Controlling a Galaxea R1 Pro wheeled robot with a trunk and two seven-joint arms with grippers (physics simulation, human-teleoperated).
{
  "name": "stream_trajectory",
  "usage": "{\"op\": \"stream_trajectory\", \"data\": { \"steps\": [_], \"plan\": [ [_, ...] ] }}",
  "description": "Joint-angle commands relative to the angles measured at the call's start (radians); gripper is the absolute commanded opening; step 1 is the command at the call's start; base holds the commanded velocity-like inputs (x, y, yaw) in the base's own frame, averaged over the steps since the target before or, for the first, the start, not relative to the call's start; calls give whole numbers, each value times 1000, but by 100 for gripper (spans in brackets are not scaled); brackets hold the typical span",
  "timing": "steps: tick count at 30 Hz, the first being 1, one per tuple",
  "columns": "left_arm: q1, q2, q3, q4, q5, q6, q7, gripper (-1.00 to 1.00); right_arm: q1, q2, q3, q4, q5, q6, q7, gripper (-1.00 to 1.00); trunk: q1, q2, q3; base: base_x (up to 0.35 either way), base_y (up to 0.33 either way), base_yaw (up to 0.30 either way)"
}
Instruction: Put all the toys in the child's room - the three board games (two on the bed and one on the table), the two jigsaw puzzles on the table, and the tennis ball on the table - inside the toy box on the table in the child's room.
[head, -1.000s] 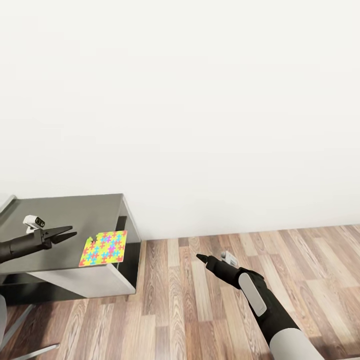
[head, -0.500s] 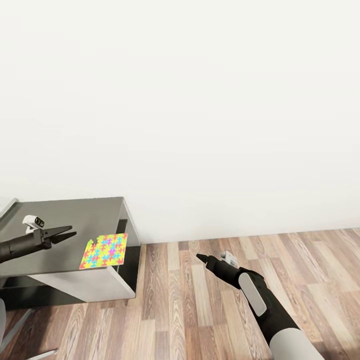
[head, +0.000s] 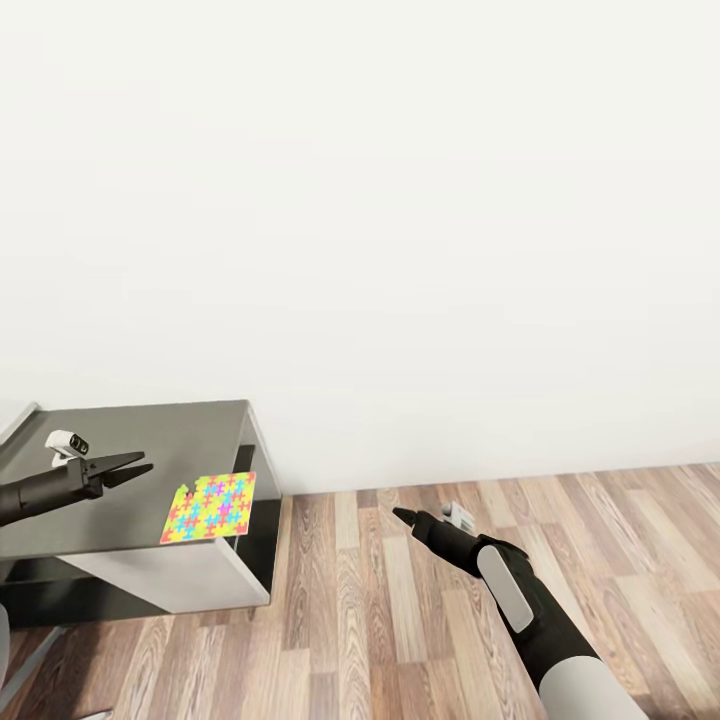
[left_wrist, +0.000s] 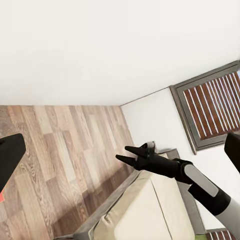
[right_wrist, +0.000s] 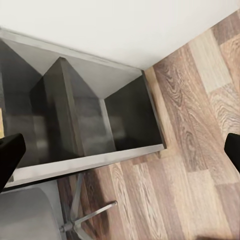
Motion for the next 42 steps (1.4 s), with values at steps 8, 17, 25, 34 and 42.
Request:
{"op": "stream_trajectory", "data": {
  "steps": [8, 17, 25, 34, 42],
  "plan": [
    [-1, 1, -7, 1, 7, 10, -3, 100, 0, 0, -1, -1, -1, 4, 1, 100, 1, -2, 12, 0, 0, 0],
    [-1, 1, -7, 1, 6, 10, -2, 100, 0, 0, -1, 2, -1, 4, 1, 100, 1, -2, 27, 0, 0, 0],
    [-1, 1, -7, 1, 5, 10, -2, 100, 0, 0, -1, 1, -1, 4, 1, 100, 1, -2, 40, 0, 0, 0],
    [-1, 1, -7, 1, 5, 10, -2, 100, 0, 0, -1, 2, -1, 4, 1, 100, 1, -2, 55, 0, 0, 0],
    [-1, 1, -7, 1, 5, 10, -2, 100, 0, 0, -1, 2, -1, 4, 1, 100, 1, -2, 68, 0, 0, 0]
  ]
}}
